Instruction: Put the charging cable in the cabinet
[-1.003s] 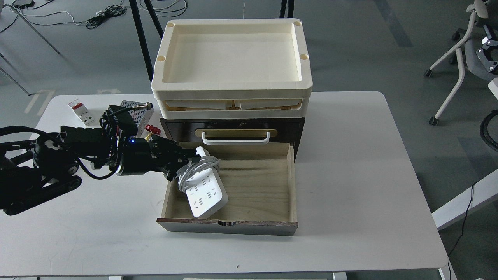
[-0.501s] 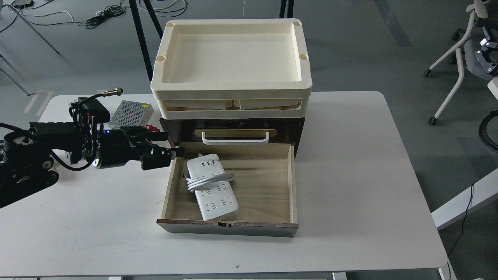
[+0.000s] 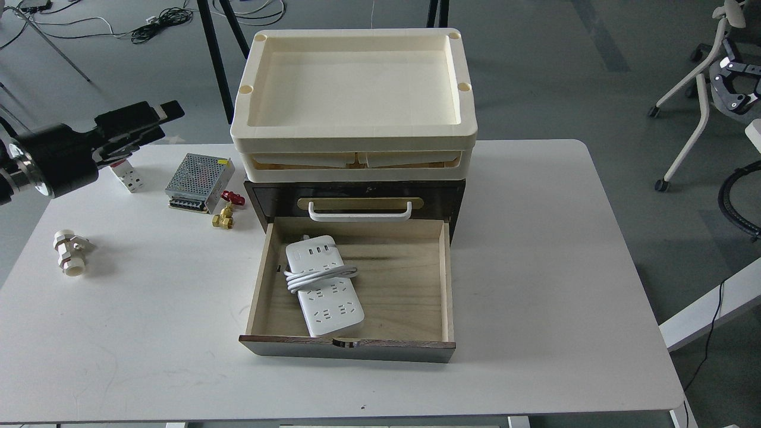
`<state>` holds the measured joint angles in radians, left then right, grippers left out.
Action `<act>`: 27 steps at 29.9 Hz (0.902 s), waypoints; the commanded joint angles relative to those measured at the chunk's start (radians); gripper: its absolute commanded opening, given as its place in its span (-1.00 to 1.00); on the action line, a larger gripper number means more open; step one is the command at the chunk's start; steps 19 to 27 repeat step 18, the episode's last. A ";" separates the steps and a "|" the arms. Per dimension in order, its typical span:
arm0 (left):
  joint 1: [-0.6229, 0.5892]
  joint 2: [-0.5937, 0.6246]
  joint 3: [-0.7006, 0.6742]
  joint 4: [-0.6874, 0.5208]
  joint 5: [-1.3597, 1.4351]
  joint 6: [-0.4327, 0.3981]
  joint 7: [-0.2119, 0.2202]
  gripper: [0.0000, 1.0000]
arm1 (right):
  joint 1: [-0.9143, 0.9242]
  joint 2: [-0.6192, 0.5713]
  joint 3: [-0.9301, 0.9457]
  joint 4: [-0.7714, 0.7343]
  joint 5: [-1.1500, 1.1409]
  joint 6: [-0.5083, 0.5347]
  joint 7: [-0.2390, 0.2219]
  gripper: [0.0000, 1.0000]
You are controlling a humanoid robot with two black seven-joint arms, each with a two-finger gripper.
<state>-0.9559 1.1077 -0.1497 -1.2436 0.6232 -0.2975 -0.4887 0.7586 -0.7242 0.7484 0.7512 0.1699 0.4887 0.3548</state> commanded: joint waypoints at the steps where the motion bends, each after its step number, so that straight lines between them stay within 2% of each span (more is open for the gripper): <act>1: 0.005 -0.076 -0.103 0.113 -0.357 -0.191 0.000 0.81 | 0.019 0.028 0.009 0.033 -0.001 0.000 0.007 0.99; 7: 0.005 -0.342 -0.206 0.560 -0.750 -0.191 0.000 0.82 | 0.031 0.114 0.068 0.037 -0.001 0.000 0.062 0.99; 10: 0.005 -0.410 -0.229 0.688 -0.801 -0.191 0.000 0.82 | 0.048 0.164 0.072 0.034 -0.001 0.000 0.070 0.99; 14: 0.008 -0.417 -0.231 0.702 -0.800 -0.191 0.000 0.82 | 0.070 0.192 0.092 0.025 0.000 0.000 0.087 0.99; 18: 0.008 -0.413 -0.232 0.702 -0.800 -0.191 0.000 0.82 | 0.059 0.187 0.201 0.027 0.000 0.000 0.095 0.99; 27: 0.008 -0.413 -0.232 0.702 -0.800 -0.191 0.000 0.82 | 0.059 0.187 0.201 0.027 0.000 0.000 0.095 0.99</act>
